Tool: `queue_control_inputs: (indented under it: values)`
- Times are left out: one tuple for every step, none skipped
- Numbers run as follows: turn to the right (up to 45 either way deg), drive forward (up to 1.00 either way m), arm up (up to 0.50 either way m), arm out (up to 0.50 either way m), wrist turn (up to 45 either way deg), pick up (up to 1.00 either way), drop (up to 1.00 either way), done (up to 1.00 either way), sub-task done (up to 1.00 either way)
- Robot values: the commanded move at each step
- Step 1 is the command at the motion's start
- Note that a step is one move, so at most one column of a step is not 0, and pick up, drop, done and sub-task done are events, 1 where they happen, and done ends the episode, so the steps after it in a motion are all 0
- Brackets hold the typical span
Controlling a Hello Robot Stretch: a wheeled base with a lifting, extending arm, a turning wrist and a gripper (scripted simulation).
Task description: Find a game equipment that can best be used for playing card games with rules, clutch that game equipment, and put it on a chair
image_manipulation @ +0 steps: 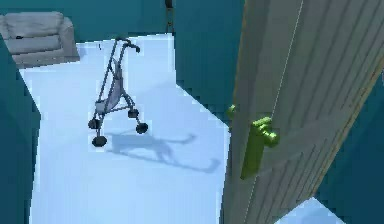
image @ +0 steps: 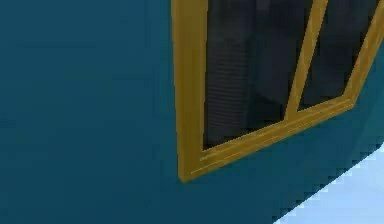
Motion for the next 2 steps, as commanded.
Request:
queue_control_inputs:
  values:
    - [45.0,0.00,0.00,0.00,0.0,0.00,0.00,0.00,0.00]
    - [27.0,0.00,0.00,0.00,0.0,0.00,0.00,0.00,0.00]
